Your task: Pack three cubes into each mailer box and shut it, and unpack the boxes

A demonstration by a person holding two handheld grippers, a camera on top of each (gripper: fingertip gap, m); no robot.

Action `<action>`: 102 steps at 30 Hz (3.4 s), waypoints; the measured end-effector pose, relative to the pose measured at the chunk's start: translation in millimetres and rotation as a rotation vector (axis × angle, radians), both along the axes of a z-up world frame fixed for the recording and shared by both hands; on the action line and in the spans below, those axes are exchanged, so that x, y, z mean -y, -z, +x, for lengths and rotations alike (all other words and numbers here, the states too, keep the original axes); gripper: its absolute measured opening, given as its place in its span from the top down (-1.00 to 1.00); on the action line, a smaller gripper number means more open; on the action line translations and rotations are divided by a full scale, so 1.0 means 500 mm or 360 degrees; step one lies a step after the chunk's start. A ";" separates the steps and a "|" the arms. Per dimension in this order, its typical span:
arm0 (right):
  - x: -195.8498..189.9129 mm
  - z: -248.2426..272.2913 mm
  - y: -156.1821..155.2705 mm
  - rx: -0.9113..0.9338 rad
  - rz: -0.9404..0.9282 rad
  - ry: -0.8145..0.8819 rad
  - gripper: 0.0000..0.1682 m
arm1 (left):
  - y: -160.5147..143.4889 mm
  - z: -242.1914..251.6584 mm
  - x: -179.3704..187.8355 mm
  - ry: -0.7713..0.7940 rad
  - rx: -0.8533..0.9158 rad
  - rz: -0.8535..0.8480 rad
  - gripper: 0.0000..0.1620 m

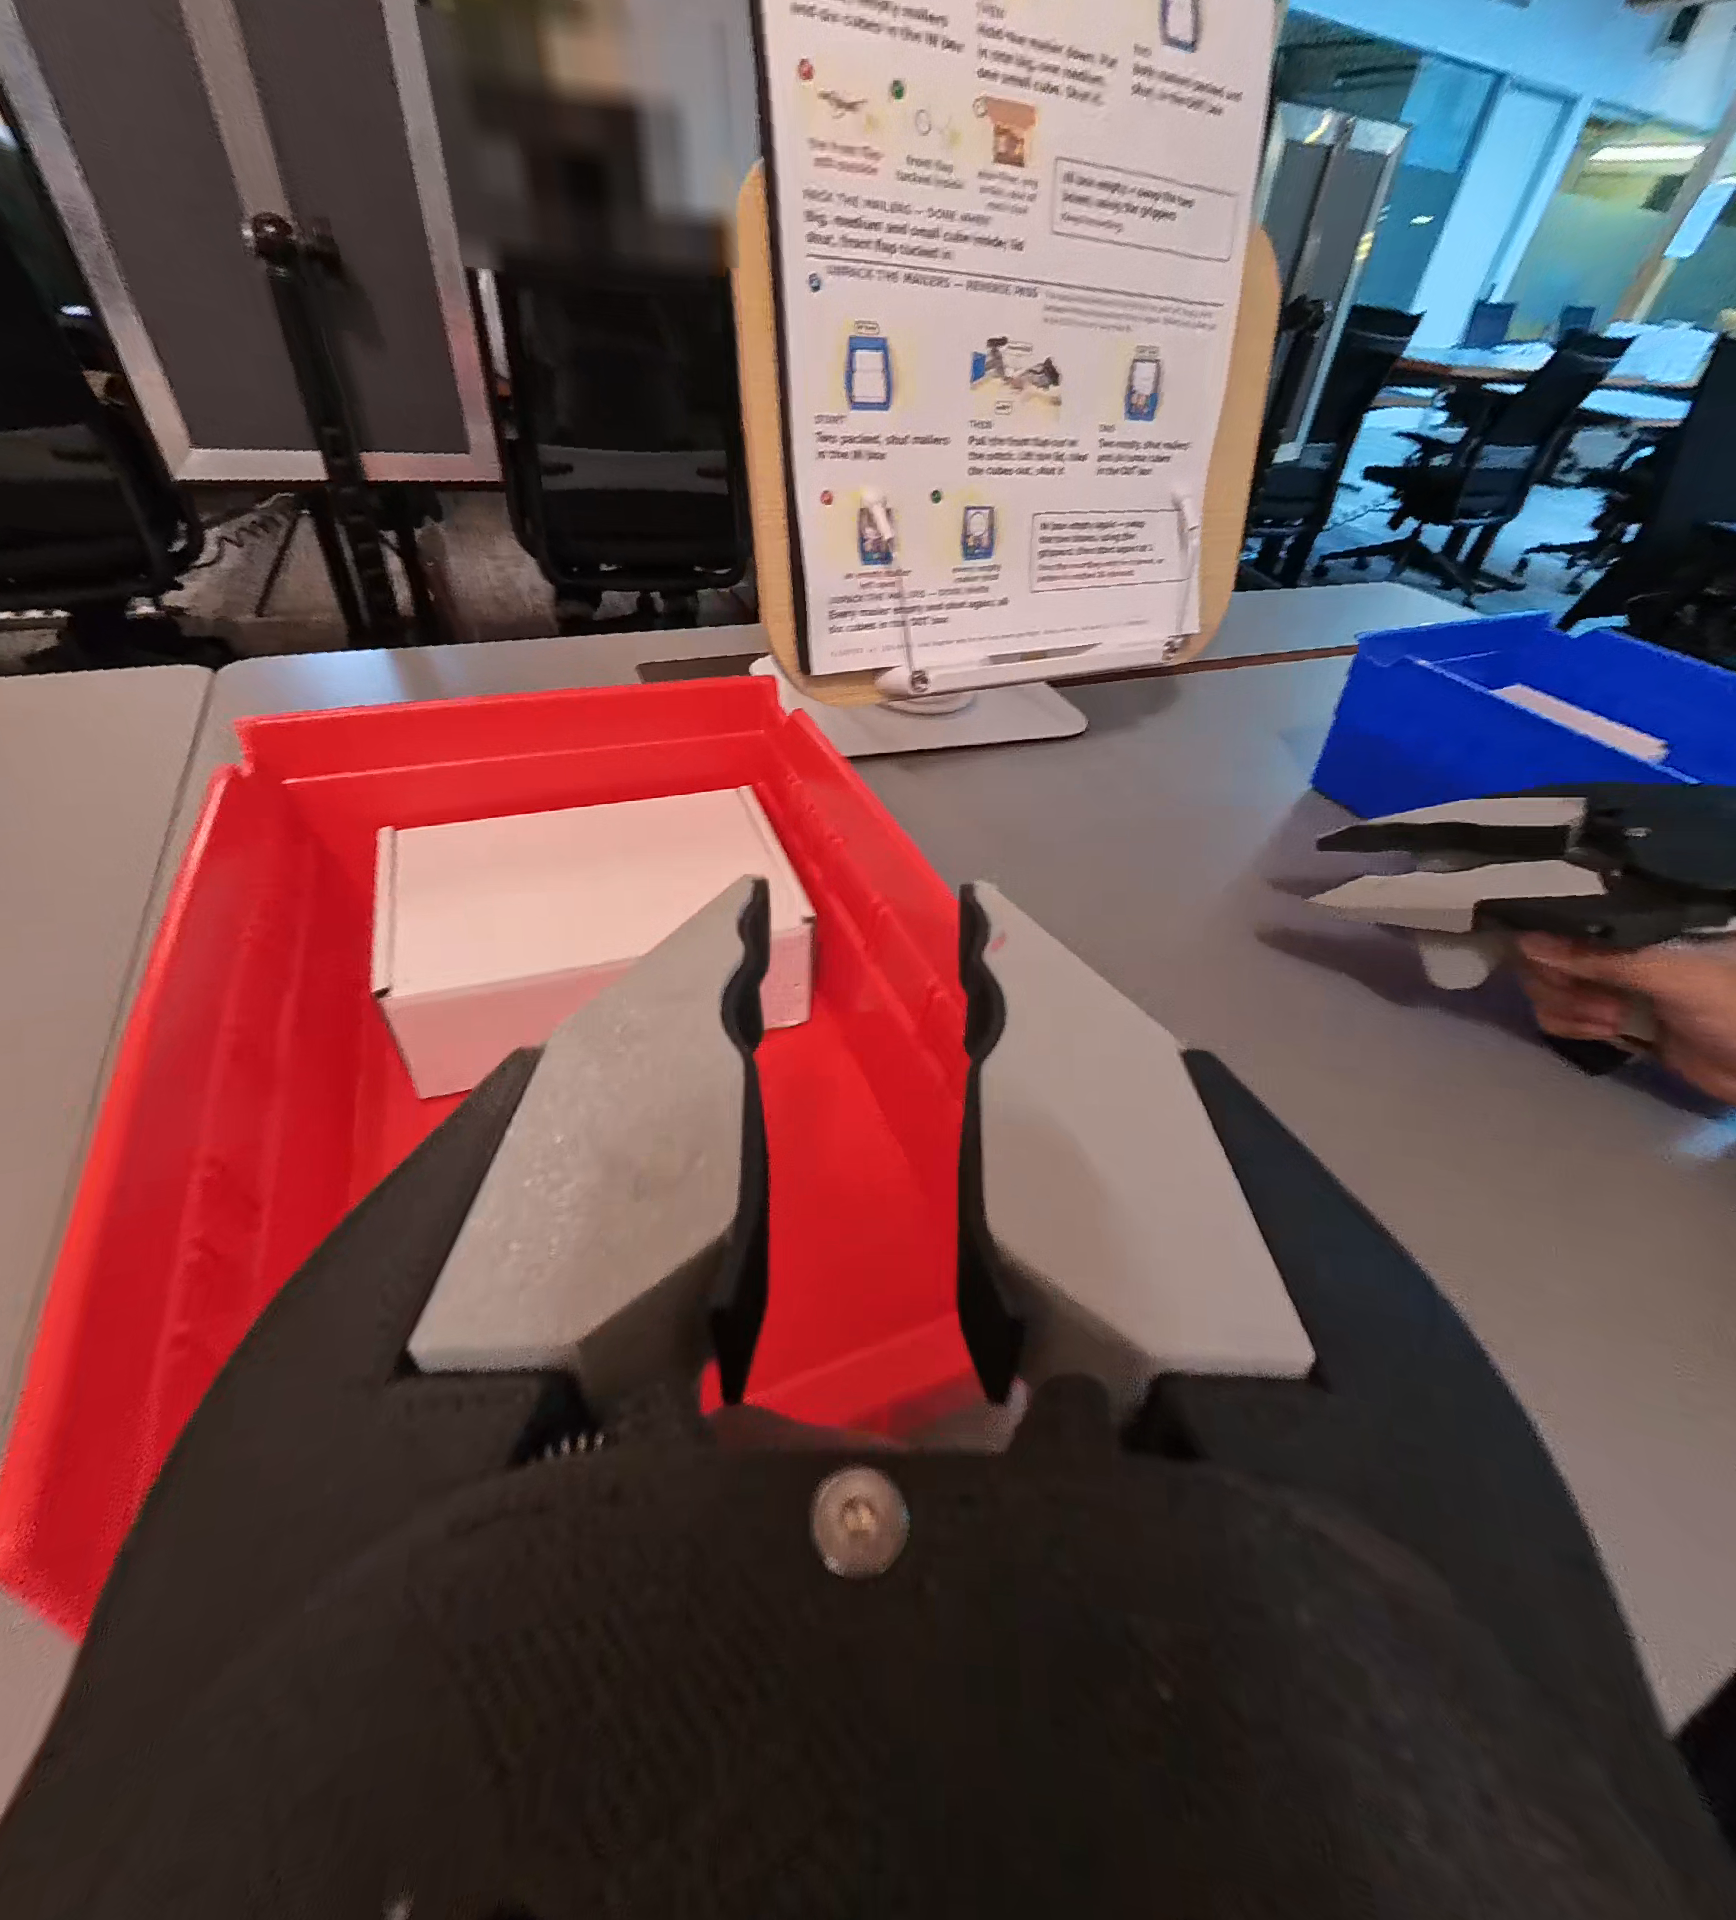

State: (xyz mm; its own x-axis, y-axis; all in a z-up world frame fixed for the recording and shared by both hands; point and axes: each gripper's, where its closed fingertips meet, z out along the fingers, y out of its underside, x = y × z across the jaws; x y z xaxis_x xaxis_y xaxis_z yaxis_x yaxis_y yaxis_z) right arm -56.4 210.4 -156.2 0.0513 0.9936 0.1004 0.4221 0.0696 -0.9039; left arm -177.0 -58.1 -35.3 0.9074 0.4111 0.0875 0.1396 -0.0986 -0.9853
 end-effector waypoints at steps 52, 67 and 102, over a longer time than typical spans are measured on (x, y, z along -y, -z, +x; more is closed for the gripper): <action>0.029 0.005 -0.001 -0.0002 0.0336 -0.0023 0.68 | 0.224 -0.376 -0.036 -0.0570 0.0458 -0.1258 0.94; 0.036 0.006 0.000 0.0003 0.0351 -0.0045 0.68 | 0.226 -0.362 -0.014 -0.0555 0.0589 -0.1202 1.00; 0.052 0.008 -0.008 -0.0037 0.0383 -0.0083 0.71 | 0.197 -0.325 0.023 -0.0488 0.0466 -0.1384 1.00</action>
State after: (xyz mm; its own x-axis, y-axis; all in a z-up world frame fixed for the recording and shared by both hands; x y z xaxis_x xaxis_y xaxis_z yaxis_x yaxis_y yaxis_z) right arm -52.6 184.2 -152.2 0.0054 0.9426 0.3339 0.3915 0.3053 -0.8681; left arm -339.7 -69.6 -133.7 0.7405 0.6542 -0.1536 0.5090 -0.6953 -0.5074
